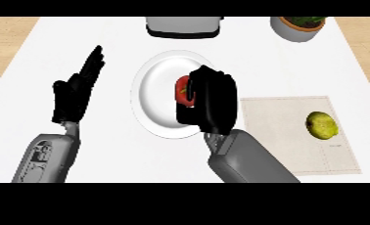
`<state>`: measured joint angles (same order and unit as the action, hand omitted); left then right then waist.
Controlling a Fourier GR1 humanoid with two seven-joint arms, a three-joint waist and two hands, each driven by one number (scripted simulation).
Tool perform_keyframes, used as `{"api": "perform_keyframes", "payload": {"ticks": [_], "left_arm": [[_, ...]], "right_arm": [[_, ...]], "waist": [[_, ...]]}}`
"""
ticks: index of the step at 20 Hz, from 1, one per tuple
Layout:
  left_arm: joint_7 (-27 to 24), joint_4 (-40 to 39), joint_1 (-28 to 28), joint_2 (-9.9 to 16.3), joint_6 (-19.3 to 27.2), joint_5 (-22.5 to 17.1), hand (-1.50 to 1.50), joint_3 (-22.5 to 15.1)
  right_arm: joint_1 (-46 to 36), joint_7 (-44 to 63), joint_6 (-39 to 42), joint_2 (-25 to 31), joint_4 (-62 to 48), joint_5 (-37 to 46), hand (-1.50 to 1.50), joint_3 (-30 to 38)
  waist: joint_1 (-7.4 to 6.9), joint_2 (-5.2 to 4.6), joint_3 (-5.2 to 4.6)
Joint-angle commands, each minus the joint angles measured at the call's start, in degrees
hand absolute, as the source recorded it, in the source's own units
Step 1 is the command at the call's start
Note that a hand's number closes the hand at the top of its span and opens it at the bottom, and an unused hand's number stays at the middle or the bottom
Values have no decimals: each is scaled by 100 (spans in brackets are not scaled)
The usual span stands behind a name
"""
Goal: Pick the bell pepper from the placemat and place it in the plate
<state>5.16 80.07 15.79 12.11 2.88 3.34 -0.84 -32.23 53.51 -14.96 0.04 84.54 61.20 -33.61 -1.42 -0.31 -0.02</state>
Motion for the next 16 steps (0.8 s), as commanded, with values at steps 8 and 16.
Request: {"api": "perform_keyframes", "payload": {"ticks": [8,16], "left_arm": [[104,56,114,-110,-103,37,0,-108],[-45,-156,324,-258,-8,202,0,-190]], "right_arm": [[-1455,168,-1155,-3,-3234,-1547,150,-168],[-1650,-380,-2435,-3,-4070,-3034,-150,-886]], "waist": [[-237,-63,5],[-384,-93,8]]}}
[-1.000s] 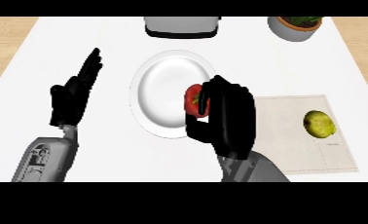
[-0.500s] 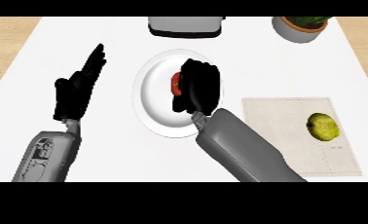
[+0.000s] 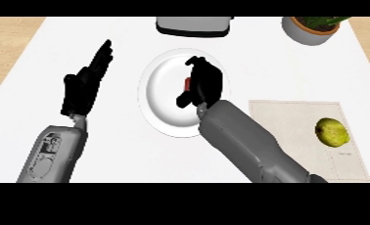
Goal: Pick the bell pepper from the placemat and place it in the plate
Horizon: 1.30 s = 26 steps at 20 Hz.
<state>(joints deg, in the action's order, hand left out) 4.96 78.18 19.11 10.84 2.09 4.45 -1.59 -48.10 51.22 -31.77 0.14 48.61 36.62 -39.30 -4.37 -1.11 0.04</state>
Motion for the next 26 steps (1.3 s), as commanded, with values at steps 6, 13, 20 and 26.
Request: {"api": "perform_keyframes", "payload": {"ticks": [6,13,20,26], "left_arm": [[190,223,-134,17,-156,-105,0,-4],[-48,44,-315,-109,176,85,0,64],[150,430,-565,215,-17,-34,0,287],[139,562,-778,19,89,119,0,135]], "right_arm": [[5,-1163,-1903,-13,38,-1229,-150,85],[725,-1435,-3267,-13,709,-1323,-150,376],[2333,-1786,-3252,714,2496,-925,-150,582],[3944,-2259,-2614,1913,4502,-1580,-150,709]], "waist": [[-17,37,10],[373,111,1],[565,168,-2],[529,139,-1]]}}
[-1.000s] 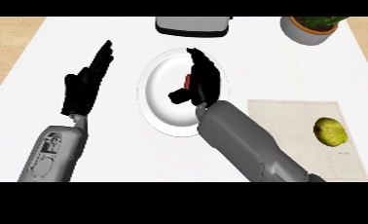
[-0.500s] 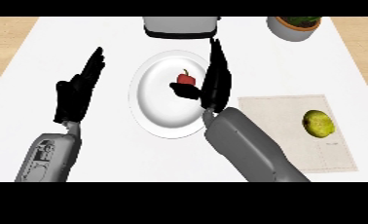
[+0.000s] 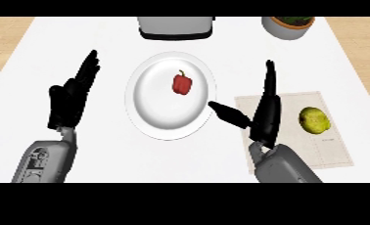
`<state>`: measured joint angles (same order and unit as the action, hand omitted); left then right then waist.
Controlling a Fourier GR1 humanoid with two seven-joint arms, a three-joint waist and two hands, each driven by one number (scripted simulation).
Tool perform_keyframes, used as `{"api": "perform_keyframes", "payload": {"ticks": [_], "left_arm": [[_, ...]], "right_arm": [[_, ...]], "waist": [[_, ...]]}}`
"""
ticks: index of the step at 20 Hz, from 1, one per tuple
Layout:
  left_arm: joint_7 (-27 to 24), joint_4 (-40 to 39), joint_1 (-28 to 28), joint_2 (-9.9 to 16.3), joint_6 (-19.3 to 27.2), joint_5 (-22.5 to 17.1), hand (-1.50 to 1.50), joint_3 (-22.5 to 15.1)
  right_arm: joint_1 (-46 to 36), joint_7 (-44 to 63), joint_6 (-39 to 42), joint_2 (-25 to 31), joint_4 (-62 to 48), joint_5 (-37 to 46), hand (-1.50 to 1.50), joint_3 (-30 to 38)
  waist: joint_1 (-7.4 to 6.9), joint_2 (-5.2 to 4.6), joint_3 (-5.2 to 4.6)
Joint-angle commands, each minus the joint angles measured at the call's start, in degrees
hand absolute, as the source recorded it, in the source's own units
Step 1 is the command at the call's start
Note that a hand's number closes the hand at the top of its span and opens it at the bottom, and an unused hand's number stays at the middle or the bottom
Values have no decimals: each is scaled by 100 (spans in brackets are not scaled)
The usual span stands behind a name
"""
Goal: Pick the bell pepper from the placemat and place it in the plate
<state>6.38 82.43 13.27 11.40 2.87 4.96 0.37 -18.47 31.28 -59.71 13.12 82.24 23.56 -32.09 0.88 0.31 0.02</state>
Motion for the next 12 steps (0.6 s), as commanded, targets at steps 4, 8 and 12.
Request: {"api": "perform_keyframes", "payload": {"ticks": [4,8,12], "left_arm": [[-199,-225,136,-2,-216,-90,0,167],[-172,-385,282,-130,-71,110,0,96],[-138,-61,7,31,-255,22,0,256]], "right_arm": [[1422,-765,474,792,1413,-643,-150,435],[1985,-2089,769,875,1364,-1582,-150,816],[2345,-2385,1219,896,1448,-1731,-150,1205]], "waist": [[-55,-27,-1],[-56,-32,2],[-71,-27,1]]}}
